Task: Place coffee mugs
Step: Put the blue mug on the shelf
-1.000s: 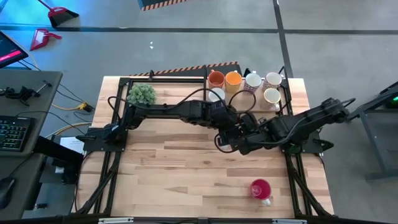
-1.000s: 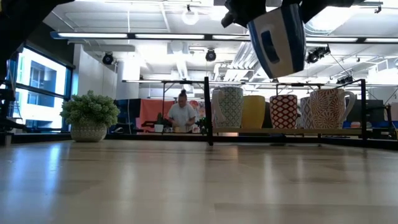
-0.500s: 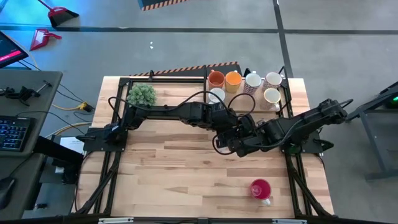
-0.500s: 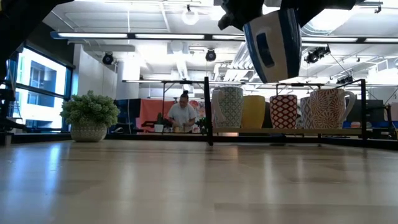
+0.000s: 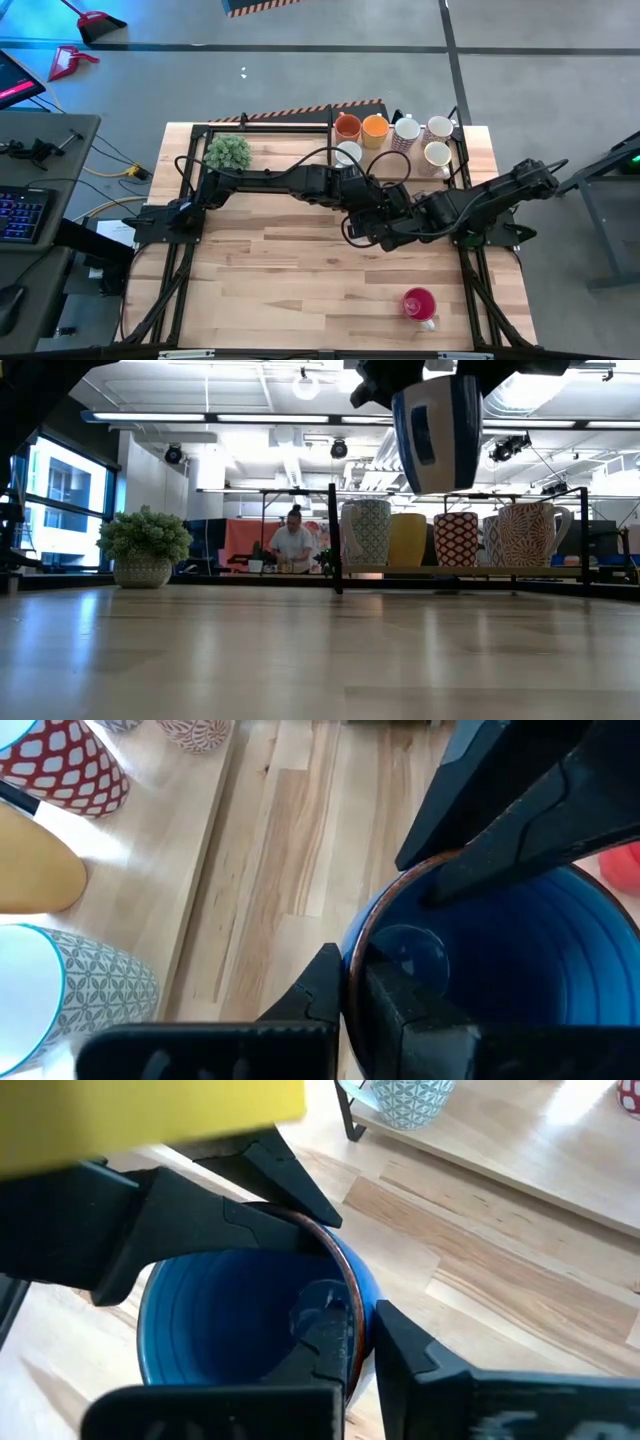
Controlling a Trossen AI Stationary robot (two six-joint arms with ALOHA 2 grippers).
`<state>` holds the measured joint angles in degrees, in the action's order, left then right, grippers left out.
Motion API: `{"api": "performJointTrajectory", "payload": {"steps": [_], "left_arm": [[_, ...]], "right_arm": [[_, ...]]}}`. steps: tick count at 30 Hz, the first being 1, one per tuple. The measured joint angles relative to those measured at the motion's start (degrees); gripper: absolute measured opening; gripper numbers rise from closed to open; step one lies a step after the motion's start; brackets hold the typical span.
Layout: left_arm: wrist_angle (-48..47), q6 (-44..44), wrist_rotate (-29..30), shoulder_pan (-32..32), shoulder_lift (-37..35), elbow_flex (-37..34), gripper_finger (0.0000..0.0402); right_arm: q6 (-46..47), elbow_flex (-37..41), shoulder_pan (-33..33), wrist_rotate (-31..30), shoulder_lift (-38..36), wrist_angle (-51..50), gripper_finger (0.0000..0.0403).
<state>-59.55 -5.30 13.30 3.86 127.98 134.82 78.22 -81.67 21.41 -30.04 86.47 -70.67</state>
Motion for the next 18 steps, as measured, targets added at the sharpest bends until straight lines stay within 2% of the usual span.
{"api": "performJointTrajectory", "payload": {"steps": [8, 18], "left_arm": [[0.59, 1.99, 0.31, 0.09, -0.16, 0.04, 0.003], [1.03, 1.88, 0.94, 0.09, -0.24, 0.11, 0.0035]], "right_arm": [[-1.62, -0.01, 0.11, -0.78, -0.1, 0.18, 0.0], [-2.21, 0.0, 0.13, -0.81, -0.43, 0.22, 0.0001]]}}
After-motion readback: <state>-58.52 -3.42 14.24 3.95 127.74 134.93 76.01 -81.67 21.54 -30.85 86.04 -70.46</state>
